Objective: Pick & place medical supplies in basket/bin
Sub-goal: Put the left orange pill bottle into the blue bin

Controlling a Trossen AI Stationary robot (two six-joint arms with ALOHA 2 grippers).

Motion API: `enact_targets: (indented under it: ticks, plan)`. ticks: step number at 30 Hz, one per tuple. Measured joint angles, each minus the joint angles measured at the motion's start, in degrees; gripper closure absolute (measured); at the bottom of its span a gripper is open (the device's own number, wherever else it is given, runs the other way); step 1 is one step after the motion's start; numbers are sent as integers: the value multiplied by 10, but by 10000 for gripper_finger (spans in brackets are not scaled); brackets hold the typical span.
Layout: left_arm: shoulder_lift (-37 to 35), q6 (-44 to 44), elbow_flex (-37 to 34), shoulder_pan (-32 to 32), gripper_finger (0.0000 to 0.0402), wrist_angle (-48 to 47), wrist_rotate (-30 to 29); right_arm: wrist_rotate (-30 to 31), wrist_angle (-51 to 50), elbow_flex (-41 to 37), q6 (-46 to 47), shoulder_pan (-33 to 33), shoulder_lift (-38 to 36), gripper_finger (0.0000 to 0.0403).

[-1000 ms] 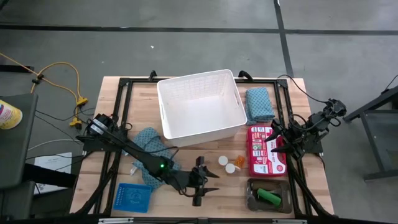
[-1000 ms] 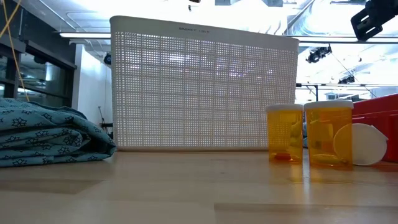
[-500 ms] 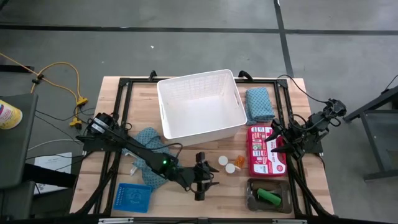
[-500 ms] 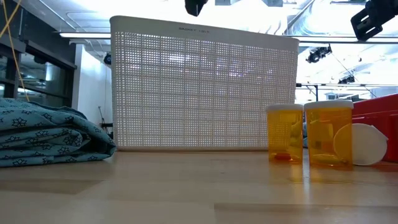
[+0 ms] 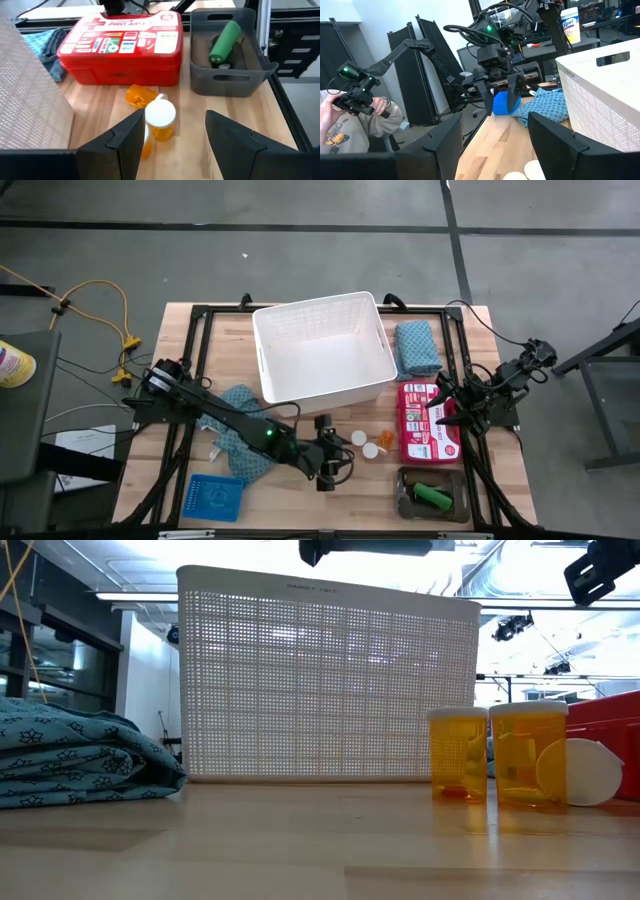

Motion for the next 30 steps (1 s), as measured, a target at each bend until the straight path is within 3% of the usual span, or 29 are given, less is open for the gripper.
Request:
enact_targets:
  ticks: [12, 30]
  plan:
    - [0, 13, 0, -2, 199, 1, -35, 0, 0, 0, 0, 0, 0, 192]
    - [24, 37, 21, -1, 199, -32, -13, 0, 0, 0, 0, 0, 0, 192]
